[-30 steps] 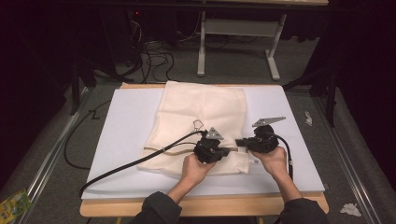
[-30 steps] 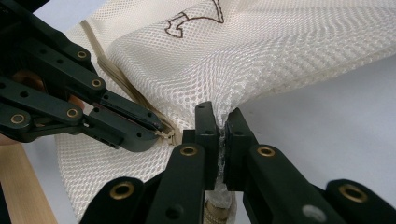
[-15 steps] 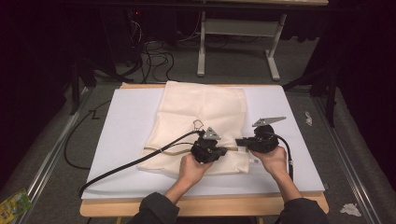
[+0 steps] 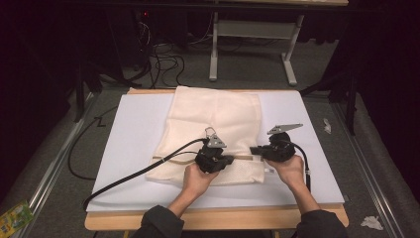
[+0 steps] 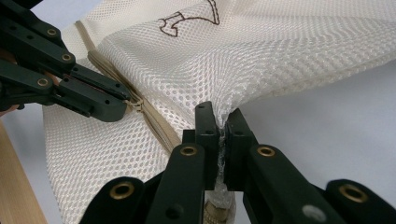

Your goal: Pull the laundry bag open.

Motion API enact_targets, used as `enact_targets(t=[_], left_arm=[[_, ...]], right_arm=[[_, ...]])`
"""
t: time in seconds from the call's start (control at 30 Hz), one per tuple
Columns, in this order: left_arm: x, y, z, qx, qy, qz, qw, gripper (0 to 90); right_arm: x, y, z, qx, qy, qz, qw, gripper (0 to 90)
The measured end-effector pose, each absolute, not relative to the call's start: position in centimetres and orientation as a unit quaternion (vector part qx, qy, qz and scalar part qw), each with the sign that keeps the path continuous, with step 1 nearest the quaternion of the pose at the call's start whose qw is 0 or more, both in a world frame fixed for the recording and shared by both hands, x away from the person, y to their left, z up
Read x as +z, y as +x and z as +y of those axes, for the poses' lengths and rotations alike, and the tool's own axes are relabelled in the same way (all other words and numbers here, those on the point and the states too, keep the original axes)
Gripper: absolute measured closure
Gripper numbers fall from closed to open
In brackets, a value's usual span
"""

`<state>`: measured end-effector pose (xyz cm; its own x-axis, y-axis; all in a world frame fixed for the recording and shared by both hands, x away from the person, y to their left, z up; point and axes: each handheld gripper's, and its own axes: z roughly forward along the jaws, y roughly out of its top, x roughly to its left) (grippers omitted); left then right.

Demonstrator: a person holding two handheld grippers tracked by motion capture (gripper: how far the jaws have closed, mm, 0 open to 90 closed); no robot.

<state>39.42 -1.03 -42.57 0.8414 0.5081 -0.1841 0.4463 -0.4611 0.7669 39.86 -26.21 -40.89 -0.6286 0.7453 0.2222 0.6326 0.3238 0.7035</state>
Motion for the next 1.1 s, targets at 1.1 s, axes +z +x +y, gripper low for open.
enact_targets(t=[1.1], left_arm=[[-42.0,39.3,2.4,0.054,0.842,0.303,0.443,87.3]], right_arm=[[-41.0,39.8,-26.3,0.394,0.428,0.809,0.082,88.6]])
